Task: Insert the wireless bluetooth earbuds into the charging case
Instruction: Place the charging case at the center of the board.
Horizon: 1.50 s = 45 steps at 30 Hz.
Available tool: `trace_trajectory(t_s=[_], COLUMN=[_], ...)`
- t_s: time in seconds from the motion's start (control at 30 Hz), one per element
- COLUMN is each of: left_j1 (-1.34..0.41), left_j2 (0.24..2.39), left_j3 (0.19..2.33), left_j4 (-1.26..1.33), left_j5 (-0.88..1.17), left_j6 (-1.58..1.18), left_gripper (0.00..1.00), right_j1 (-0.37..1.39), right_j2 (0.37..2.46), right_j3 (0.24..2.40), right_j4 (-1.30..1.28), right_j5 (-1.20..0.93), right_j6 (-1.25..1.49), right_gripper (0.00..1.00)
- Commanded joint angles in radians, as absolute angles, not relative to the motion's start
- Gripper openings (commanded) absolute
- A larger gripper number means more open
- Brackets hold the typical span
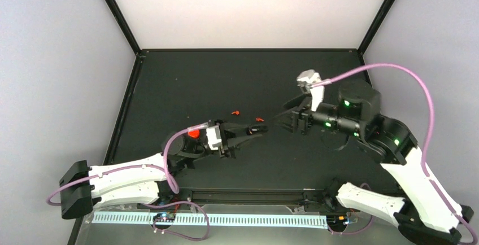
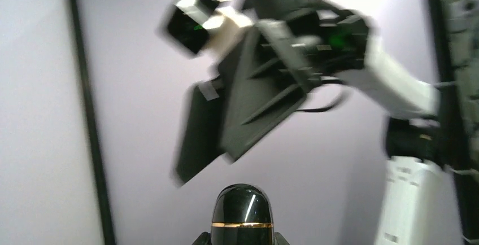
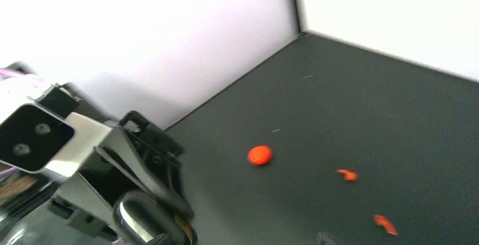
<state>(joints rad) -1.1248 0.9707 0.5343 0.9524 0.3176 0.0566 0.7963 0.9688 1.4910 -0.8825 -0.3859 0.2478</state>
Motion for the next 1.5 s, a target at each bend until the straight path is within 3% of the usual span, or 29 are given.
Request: trace_trajectory(t_s=[0.0, 0.07, 0.2, 0.4, 0.63, 1.03, 1.2, 1.47], left_j1=[-1.075, -0.954, -0.659, -0.442, -0.309, -0.276, -0.272, -0.267], left_j2=[0.961, 0.96, 1.071, 1.435, 1.874, 2.2, 2.222, 2.154], left_j3=[0.559, 0.608, 0.7, 0.883, 1.248, 1.574, 1.582, 1.534], left_j4=[0.796, 0.564, 0.249, 0.171, -0.044, -0.233, -0.262, -0.319], left_j5=[-0.086, -0.173, -0.011, 0.157, 0.331, 0.305, 0.295, 0.247], left_j6=[-0.171, -0.359, -0.644, -0.675, -0.681, -0.639, -0.622, -0.603], left_gripper=[0.02, 0.02, 0.02, 0.02, 0.02, 0.02, 0.2, 0.68], right_j1=[0.798, 0.797, 0.796, 0.796, 0.794, 0.794, 0.795, 0.795], right_j2=[0.804, 0.753, 0.707, 0.707, 0.707, 0.742, 0.753, 0.746], right_j3=[1.354, 1.259, 1.108, 1.011, 0.986, 1.007, 1.031, 1.052], right_j4=[-0.734, -0.677, -0.619, -0.589, -0.577, -0.587, -0.591, -0.601], right_j5=[0.108, 0.164, 0.202, 0.205, 0.2, 0.239, 0.255, 0.266], right_j6=[0.346, 0.374, 0.4, 0.384, 0.374, 0.331, 0.31, 0.288], right_gripper=[0.67, 0.68, 0.69, 0.69, 0.7, 0.71, 0.72, 0.73])
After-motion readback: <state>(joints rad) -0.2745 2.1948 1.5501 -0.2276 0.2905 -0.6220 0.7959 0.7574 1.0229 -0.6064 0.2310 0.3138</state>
